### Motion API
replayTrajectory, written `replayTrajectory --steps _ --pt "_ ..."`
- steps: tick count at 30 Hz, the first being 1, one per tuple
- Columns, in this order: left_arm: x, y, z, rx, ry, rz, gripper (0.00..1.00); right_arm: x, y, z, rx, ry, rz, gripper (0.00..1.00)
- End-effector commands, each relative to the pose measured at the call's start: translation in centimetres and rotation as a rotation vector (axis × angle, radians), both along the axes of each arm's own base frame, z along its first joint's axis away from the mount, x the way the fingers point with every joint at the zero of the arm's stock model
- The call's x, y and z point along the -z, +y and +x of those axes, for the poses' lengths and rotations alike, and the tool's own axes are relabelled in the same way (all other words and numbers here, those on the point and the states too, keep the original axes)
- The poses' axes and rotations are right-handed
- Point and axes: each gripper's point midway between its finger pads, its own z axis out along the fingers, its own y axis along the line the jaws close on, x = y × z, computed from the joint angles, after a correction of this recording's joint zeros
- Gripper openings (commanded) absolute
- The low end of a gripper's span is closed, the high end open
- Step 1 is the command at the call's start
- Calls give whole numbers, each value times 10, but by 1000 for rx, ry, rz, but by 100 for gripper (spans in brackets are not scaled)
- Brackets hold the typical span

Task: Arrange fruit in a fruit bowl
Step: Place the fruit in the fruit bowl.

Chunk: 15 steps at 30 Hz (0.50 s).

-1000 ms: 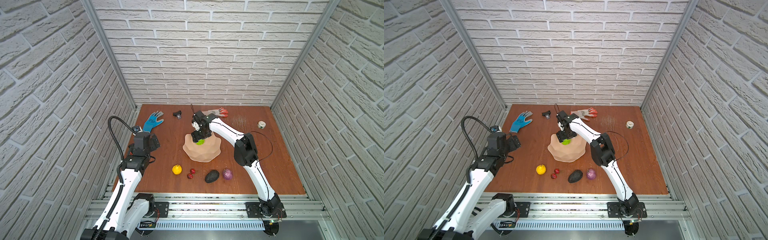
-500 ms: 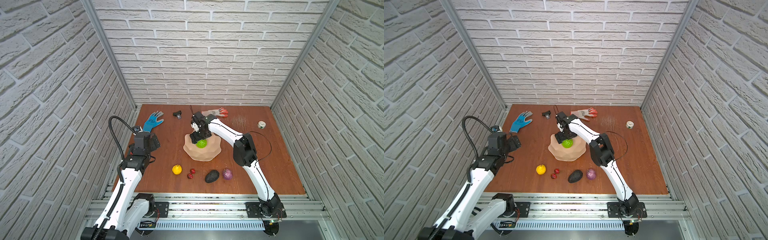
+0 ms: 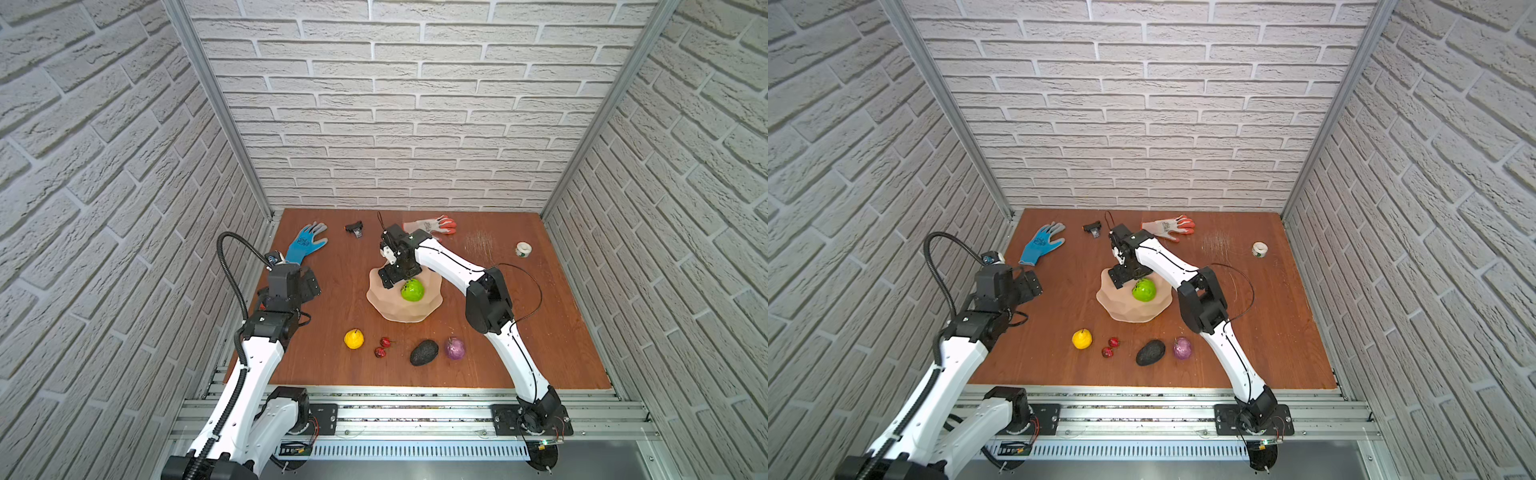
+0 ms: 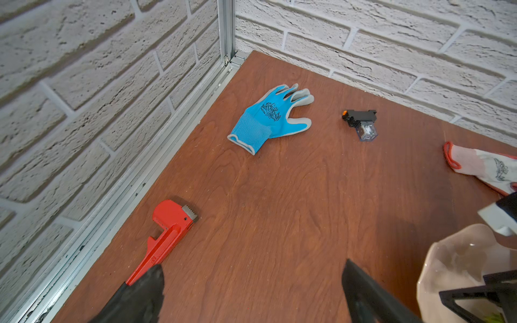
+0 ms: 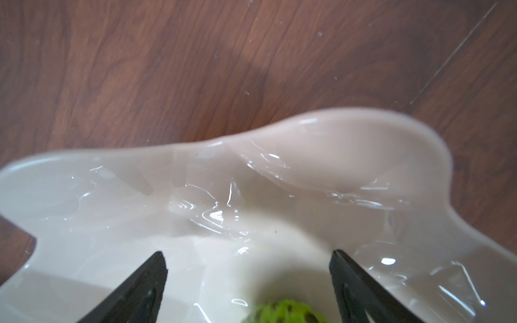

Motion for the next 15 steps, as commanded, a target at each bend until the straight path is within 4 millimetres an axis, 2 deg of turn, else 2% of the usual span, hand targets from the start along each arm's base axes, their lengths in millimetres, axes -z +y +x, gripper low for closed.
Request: replayTrajectory --steps 1,9,15 --pt "-2 2 -2 -9 -13 -5 98 -38 7 9 -21 -95 34 92" --pt "-5 1 -1 -2 -20 -8 98 -74 7 15 -29 -177 62 92" --pt "-7 0 -2 9 -19 -3 98 -95 0 -1 -25 -183 94 92"
